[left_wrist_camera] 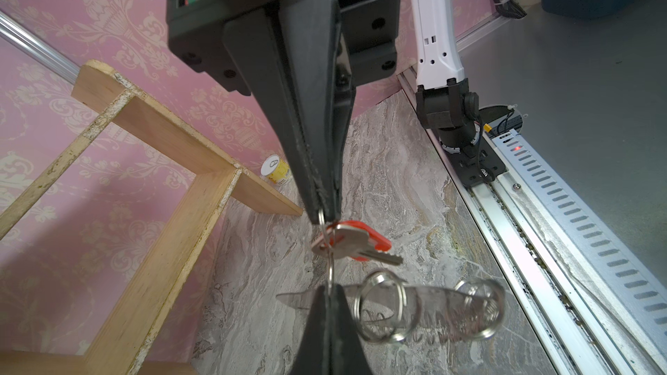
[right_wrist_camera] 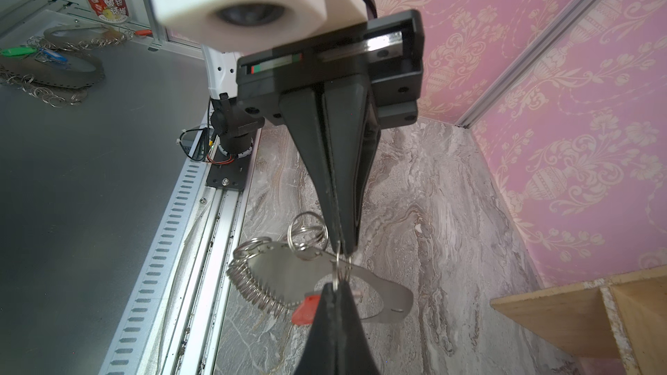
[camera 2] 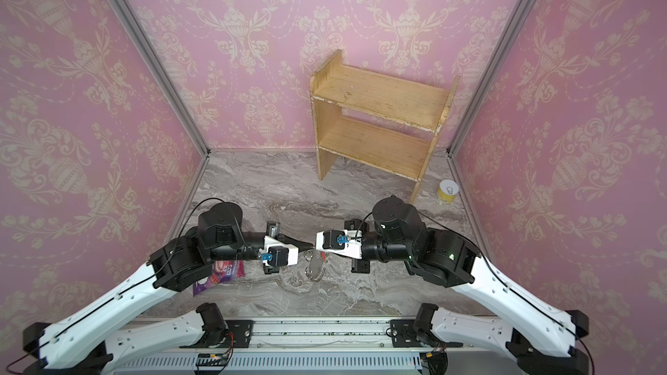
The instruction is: Put the keys on the keyring
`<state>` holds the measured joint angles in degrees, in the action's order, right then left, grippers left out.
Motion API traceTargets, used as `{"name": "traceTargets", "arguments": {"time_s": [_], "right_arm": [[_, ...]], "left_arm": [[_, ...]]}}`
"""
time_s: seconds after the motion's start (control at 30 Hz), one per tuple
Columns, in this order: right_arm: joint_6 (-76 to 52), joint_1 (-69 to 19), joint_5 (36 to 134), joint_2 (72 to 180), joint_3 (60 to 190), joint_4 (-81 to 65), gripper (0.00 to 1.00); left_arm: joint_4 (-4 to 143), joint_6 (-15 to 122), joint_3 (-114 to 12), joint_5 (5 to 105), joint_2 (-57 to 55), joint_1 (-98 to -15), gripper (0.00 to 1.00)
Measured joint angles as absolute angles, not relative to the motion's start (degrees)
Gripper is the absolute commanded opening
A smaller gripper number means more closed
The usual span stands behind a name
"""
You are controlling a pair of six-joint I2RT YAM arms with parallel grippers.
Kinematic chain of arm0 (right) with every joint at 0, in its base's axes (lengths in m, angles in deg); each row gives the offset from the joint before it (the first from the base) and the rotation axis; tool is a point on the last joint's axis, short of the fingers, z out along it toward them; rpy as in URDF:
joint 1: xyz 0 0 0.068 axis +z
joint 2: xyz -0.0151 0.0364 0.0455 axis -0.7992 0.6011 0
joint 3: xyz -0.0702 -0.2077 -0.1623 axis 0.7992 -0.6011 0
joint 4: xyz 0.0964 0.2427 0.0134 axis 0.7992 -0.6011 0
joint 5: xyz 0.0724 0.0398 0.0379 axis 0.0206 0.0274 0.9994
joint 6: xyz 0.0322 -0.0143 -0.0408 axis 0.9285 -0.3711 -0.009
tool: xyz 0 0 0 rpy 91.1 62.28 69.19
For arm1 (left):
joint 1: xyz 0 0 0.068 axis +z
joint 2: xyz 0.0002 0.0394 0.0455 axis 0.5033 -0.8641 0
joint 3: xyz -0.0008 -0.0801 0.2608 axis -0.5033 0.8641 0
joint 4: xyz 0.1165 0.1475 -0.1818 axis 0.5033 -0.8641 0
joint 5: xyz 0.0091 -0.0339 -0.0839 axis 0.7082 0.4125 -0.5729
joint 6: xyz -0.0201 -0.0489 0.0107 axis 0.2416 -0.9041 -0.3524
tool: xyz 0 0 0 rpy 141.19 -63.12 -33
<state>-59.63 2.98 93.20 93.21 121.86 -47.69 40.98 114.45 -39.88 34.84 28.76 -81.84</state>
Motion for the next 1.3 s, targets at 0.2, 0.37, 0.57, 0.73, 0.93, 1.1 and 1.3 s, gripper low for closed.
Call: {"name": "traceTargets", "arguments": {"time_s": [0.2, 0.37, 0.57, 0.73, 0.93, 1.1, 1.3], "right_arm": [[-59.63, 2.98, 92.85, 93.30, 121.86, -47.69, 0.00], [-59.63, 2.98, 92.24, 93.69, 121.86, -47.65, 0.00], [-59.63, 2.98, 91.30, 94.00, 121.86, -47.63, 0.00], [-59.61, 2.98, 91.30, 94.04, 121.86, -47.67, 0.00], [-59.67, 2.98, 91.32, 94.02, 121.86, -47.65, 0.00], [-60.59, 3.42, 91.30, 94.00, 121.86, -47.63, 0.00], [-61.82, 4.75, 89.40, 92.75, 120.96, -46.71, 0.00]], "left_arm": [[40.93, 114.65, -39.88, 34.84, 28.76, -81.97, 0.00], [40.54, 114.67, -39.88, 34.84, 28.78, -82.21, 0.00], [40.54, 114.91, -39.88, 34.84, 28.87, -82.27, 0.00], [40.54, 115.09, -39.88, 34.84, 28.87, -82.27, 0.00], [40.54, 115.09, -39.88, 34.84, 28.89, -82.58, 0.00], [40.28, 115.07, -39.97, 34.84, 28.89, -82.58, 0.00], [39.49, 115.02, -40.36, 34.84, 28.89, -82.58, 0.00]]}}
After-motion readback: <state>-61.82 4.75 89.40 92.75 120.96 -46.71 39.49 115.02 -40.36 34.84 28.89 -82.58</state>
